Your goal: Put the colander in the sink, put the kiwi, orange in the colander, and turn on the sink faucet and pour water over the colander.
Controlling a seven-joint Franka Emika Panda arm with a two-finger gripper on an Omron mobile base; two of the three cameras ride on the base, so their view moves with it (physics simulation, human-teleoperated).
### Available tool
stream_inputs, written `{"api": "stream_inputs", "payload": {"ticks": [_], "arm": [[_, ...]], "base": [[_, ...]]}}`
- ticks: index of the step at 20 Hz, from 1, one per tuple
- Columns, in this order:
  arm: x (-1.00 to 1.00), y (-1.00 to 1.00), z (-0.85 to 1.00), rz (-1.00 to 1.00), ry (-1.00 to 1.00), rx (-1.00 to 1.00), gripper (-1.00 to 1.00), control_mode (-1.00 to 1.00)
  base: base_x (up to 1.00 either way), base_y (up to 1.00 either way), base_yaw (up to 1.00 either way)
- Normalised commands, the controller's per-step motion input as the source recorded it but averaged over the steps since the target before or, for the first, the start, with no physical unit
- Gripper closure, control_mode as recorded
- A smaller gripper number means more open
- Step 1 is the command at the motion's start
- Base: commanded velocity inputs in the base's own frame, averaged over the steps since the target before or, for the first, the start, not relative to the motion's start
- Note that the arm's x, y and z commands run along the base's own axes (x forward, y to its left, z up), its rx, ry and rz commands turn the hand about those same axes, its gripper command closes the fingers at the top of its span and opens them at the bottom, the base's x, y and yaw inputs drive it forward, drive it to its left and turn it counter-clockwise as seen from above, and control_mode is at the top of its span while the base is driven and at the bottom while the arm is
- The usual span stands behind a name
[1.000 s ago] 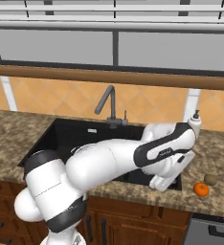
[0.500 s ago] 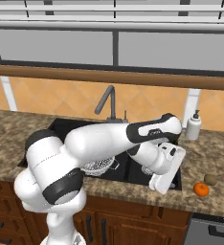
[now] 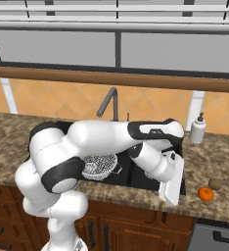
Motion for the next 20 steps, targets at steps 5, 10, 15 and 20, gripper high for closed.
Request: {"api": "stream_inputs", "payload": {"ticks": [5,10,15,20], "arm": [[0.19,-0.02,0.11,0.17,0.23,0.01,-1.00,-1.00],[0.01,-0.35,0.05,0.33,0.41,0.03,-1.00,-1.00],[0.00,-0.36,0.12,0.37,0.33,0.07,-1.00,-1.00],[0.13,-0.26,0.07,0.39,0.24,0.12,-1.00,-1.00]], "base": [[0.00,0.00,0.00],[0.00,0.00,0.00],[0.00,0.00,0.00],[0.00,0.00,0.00]]}}
